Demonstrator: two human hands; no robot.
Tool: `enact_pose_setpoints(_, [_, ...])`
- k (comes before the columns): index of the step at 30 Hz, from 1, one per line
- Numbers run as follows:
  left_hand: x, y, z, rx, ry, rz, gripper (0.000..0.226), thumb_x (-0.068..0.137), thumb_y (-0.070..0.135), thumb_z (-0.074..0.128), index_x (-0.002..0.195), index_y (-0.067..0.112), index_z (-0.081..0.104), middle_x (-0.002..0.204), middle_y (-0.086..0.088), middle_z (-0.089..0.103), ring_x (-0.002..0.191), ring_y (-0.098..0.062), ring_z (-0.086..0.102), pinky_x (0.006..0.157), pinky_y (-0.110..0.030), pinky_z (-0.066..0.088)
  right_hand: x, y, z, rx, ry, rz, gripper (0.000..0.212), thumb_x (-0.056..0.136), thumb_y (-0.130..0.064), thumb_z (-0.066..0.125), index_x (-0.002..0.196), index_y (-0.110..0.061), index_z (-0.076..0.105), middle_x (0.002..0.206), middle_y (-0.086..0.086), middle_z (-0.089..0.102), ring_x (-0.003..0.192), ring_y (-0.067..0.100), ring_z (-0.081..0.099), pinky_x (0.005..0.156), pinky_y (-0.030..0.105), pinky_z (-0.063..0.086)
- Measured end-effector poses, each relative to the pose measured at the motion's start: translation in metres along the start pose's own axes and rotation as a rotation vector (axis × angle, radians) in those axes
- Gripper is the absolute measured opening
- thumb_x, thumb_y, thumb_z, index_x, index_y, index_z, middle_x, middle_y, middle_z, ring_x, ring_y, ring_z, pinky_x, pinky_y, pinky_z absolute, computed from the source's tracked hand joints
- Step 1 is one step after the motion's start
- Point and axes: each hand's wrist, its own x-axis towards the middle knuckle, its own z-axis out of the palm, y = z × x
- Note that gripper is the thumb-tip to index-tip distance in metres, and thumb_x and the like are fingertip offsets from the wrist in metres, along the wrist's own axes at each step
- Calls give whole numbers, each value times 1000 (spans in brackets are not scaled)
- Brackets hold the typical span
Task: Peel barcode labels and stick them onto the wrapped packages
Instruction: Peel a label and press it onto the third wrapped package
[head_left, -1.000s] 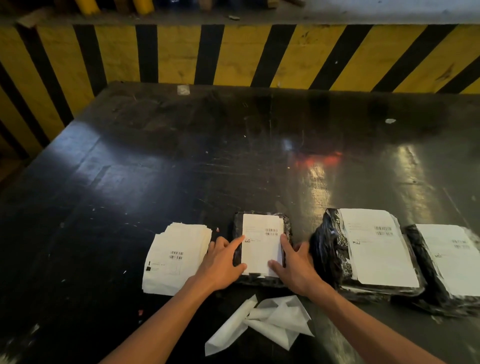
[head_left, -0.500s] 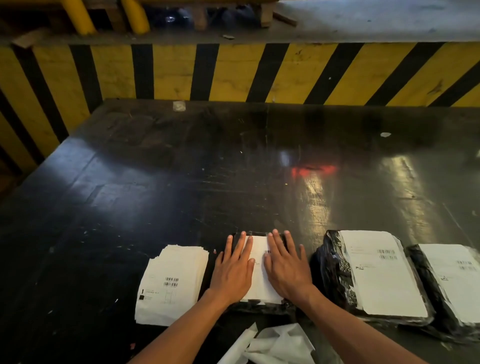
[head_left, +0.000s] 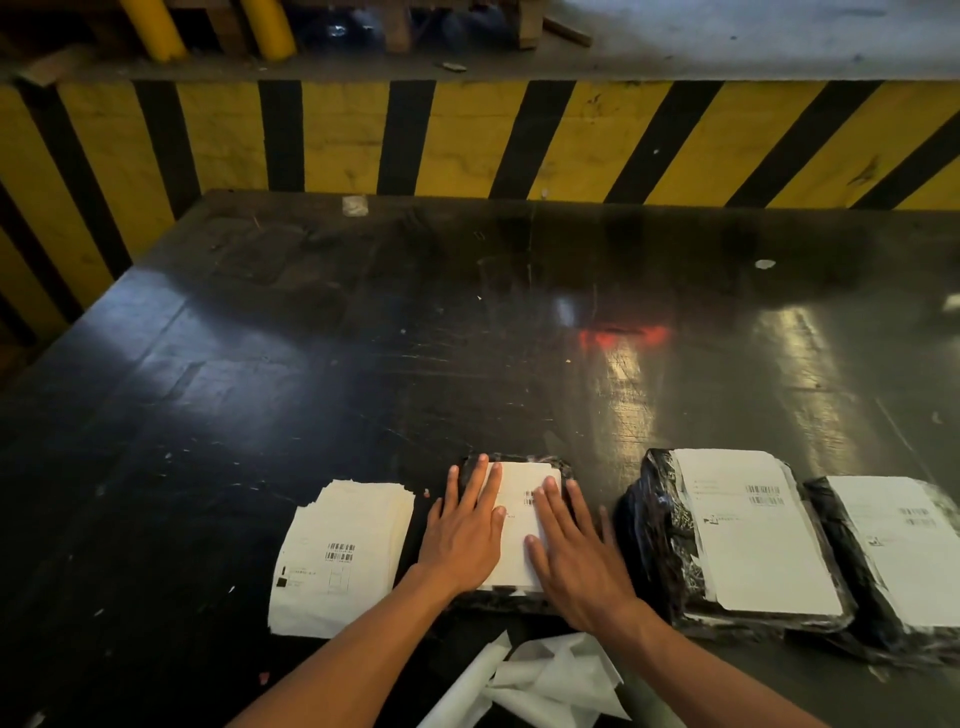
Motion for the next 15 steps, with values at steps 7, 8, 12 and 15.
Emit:
enact_pose_setpoints(7, [0,1,-2,-16,-26,-6,62,104,46,17,151,31,-20,159,8,-30,148,-29,-22,121,-52,9,-9,-7,-8,76,-28,-2,74,87,-62,-8,152,-27,-14,157,-10,-27,143,17,-31,120,48,-5])
enact_pose_setpoints(8, [1,1,-2,-11,-25,-7,62,104,46,17,151,31,-20,159,8,-30,148,-29,-22,120,-52,9,-11,-9,-7,42,-33,-57,74,86,-62,-10,152,-28,-13,157,-11,-26,143,18,-32,120,48,-6])
enact_pose_setpoints(12, [1,2,-2,-19,-35,-19,62,104,46,18,152,32,-19,159,9,-30,148,-31,-22,120,-54,8,-22,-3,2,-59,-38,-134,74,86,-64,-13,152,-31,-13,159,-12,-23,144,18,-30,120,52,-5])
enact_pose_setpoints(15, [2,2,-2,-30,-42,-23,63,104,46,19,152,32,-19,159,9,-30,148,-31,-21,119,-55,8,-29,5,2,-53,-19,-56,74,86,-61,-13,152,-29,-15,159,-12,-24,144,15,-30,120,52,-5])
